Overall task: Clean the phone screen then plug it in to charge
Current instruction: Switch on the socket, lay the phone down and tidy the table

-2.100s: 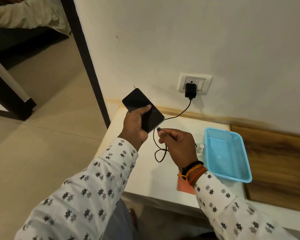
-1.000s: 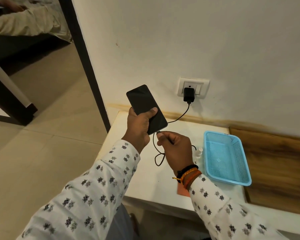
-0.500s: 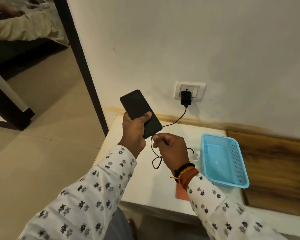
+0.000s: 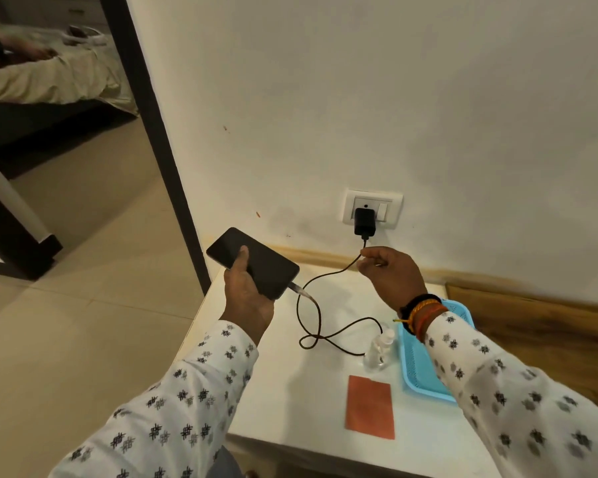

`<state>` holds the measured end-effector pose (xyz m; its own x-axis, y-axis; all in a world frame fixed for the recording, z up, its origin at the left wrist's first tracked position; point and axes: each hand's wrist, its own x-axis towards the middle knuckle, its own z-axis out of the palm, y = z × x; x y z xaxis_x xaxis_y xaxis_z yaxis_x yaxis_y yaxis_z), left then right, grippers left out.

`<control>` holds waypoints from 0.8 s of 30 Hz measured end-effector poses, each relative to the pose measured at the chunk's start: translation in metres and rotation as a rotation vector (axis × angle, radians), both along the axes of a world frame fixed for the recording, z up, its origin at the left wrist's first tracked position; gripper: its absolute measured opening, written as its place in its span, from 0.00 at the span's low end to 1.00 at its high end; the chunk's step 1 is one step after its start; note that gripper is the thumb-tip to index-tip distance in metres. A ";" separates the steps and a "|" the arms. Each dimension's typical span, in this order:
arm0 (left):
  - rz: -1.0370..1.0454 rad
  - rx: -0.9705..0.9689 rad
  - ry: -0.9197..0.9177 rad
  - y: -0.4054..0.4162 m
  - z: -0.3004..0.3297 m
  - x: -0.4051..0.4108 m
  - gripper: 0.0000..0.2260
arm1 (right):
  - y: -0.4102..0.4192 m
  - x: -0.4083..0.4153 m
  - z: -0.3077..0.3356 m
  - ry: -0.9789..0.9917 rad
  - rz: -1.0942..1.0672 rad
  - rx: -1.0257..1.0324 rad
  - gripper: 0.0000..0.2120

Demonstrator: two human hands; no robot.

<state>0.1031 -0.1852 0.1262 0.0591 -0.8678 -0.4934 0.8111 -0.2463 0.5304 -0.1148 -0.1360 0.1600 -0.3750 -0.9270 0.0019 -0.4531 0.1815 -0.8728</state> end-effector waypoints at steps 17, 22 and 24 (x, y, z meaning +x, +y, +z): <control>0.079 0.018 0.143 -0.022 -0.066 0.020 0.13 | -0.089 -0.048 -0.011 -0.279 -0.078 0.223 0.36; 0.036 0.002 0.114 -0.021 -0.074 0.018 0.10 | -0.096 -0.049 -0.015 -0.413 -0.102 0.122 0.31; 0.019 -0.003 0.109 -0.021 -0.074 0.016 0.11 | -0.098 -0.047 -0.013 -0.471 -0.136 0.090 0.29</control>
